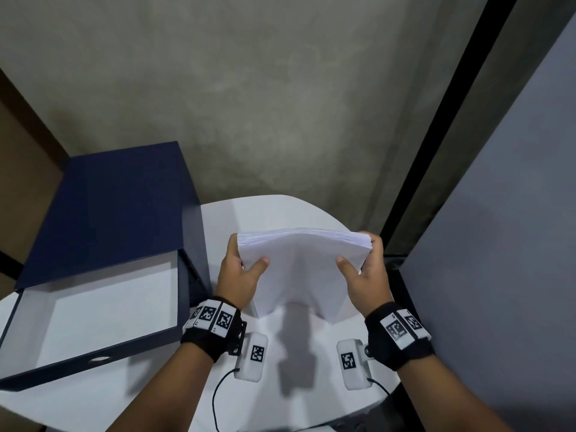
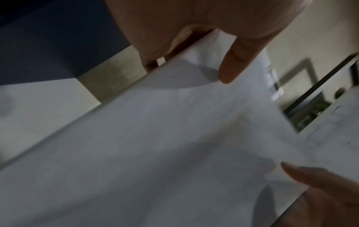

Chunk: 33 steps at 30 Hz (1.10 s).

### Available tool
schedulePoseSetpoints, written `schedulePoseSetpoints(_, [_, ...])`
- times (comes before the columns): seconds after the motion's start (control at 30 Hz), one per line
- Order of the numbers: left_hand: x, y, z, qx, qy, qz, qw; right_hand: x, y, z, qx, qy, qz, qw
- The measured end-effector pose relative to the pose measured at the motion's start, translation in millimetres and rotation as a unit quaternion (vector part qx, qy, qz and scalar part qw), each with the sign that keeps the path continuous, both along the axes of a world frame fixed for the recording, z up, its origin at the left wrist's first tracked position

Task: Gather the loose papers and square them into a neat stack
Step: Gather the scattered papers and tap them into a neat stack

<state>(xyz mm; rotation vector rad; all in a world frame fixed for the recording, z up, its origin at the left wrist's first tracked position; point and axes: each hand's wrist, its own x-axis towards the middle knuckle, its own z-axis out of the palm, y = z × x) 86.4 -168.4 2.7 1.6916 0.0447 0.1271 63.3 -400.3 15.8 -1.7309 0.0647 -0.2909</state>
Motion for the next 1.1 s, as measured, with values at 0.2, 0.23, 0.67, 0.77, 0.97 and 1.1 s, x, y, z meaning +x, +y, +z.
schedulePoseSetpoints(0.2, [4,-6,25,-0.101,-0.082,-0.016,0.991,6,5,15,0.026,-0.079,-0.018,0.996])
schedulePoseSetpoints(0.23, [5,-6,25,-0.103,-0.084,-0.008,0.991,8,6,16,0.036,-0.074,-0.027,0.996])
schedulePoseSetpoints(0.67, [9,0,12,-0.103,-0.061,-0.031,0.992,12,0,7,0.042,-0.035,-0.026,0.998])
schedulePoseSetpoints(0.77, [6,4,-8,-0.099,0.018,-0.047,0.994,5,-1,-11,0.032,0.041,-0.004,0.999])
schedulePoseSetpoints(0.97, [11,-4,-10,0.008,0.044,0.019,0.999,4,7,-11,0.006,0.075,-0.030,0.997])
schedulePoseSetpoints(1.1, [10,0,-18,0.017,0.051,0.024,0.998,4,7,-11,0.008,0.079,-0.028,0.996])
